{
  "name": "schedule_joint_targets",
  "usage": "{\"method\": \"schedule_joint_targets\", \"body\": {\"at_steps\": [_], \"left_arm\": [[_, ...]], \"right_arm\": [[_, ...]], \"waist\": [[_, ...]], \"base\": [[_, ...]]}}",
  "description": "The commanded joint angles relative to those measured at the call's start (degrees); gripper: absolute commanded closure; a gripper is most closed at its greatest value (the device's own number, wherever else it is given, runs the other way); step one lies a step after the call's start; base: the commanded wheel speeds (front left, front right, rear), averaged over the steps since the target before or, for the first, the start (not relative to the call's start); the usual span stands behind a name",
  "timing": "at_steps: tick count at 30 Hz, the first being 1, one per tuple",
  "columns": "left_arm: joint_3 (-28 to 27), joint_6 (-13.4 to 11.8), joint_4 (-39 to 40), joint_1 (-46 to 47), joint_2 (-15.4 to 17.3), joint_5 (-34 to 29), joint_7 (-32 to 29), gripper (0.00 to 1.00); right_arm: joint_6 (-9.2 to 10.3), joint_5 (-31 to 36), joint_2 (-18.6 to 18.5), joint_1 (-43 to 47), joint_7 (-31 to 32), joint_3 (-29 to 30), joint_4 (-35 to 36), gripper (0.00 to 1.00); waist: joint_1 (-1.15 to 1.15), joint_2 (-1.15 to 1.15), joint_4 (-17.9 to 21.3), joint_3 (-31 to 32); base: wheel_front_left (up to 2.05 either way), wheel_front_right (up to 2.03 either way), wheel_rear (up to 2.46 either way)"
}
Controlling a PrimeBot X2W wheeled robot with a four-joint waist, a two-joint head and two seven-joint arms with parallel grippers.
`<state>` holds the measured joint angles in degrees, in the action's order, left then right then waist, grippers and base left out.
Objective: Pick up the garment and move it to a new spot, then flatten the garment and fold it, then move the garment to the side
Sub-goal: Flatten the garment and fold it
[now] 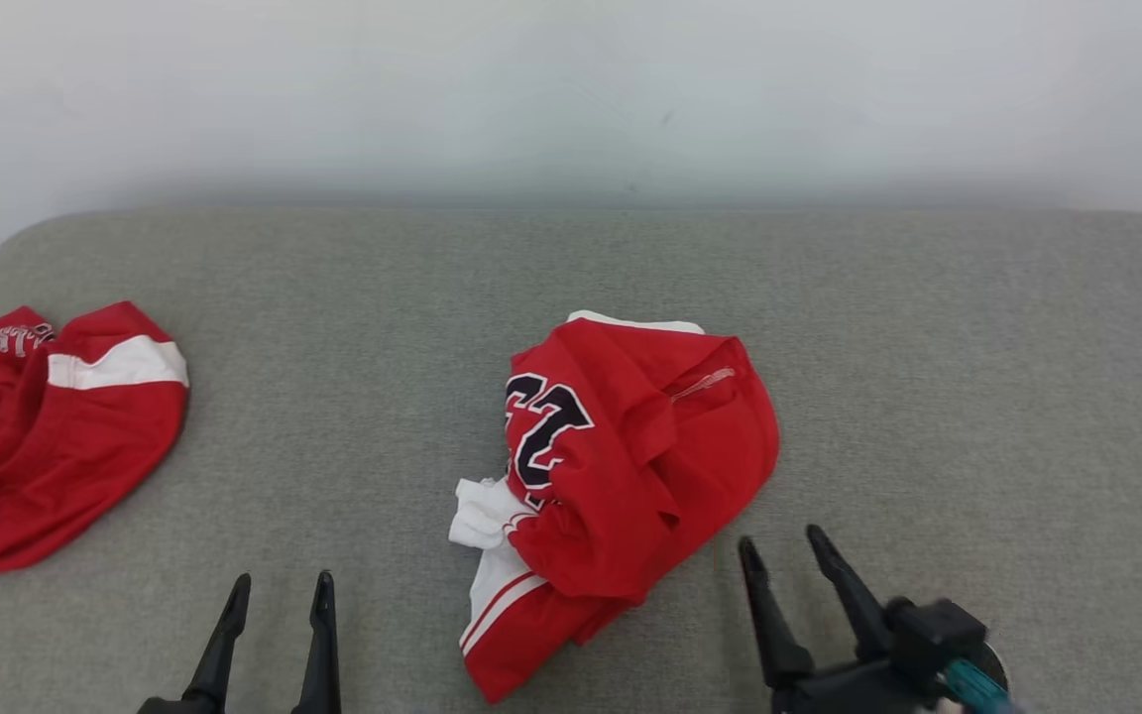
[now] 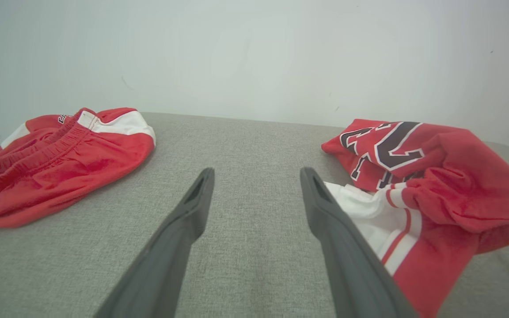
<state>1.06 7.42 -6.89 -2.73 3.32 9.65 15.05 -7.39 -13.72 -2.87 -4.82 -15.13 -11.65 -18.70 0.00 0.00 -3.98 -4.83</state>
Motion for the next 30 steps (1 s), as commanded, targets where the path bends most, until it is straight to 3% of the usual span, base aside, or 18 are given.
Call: {"method": "schedule_joint_targets", "body": {"at_steps": [1, 12, 21, 25, 26, 28, 30], "left_arm": [[-0.09, 0.07, -0.13, -0.3, -0.15, -0.22, 0.2, 0.0], [1.86, 0.02, -1.5, 1.17, -0.41, 0.86, 0.2, 0.0], [2.76, 0.02, -2.35, 1.96, -0.44, 1.54, 0.2, 0.0], [2.93, 0.03, -2.59, 1.94, -0.45, 1.72, 0.2, 0.0], [2.93, 0.03, -2.63, 1.83, -0.46, 1.73, 0.2, 0.0], [2.79, 0.03, -2.73, 1.51, -0.47, 1.73, 0.2, 0.0], [2.6, 0.03, -2.76, 1.06, -0.48, 1.8, 0.2, 0.0]], "right_arm": [[-0.2, 0.18, -0.01, -1.52, -0.01, -0.82, -0.77, 0.0], [-0.2, -3.33, -0.01, -16.35, -0.02, -4.04, -16.06, 0.0], [-0.2, -7.14, -0.01, -22.99, -0.02, -3.08, -26.98, 0.0], [-0.2, -11.05, 0.01, -24.53, -0.01, -5.32, -30.71, 0.0], [-0.2, -11.56, 0.02, -24.89, -0.01, -6.05, -31.45, 0.54], [-0.2, -12.13, -0.07, -25.42, -0.01, -6.46, -32.51, 1.0], [-0.2, -12.36, -0.05, -25.34, -0.02, -6.57, -33.22, 1.0]], "waist": [[0.0, 0.0, -1.15, -0.06], [0.0, 0.0, -6.27, -1.33], [0.0, 0.0, -10.11, -2.31], [0.0, 0.0, -11.26, -2.36], [0.0, 0.0, -11.39, -2.3], [0.0, 0.0, -11.48, -2.13], [0.0, 0.0, -11.36, -1.84]], "base": [[0.0, 0.0, 0.0], [0.0, 0.0, 0.0], [0.0, 0.0, 0.0], [0.0, 0.0, 0.0], [0.0, 0.0, 0.0], [0.0, 0.0, 0.0], [0.0, 0.0, 0.0]]}}
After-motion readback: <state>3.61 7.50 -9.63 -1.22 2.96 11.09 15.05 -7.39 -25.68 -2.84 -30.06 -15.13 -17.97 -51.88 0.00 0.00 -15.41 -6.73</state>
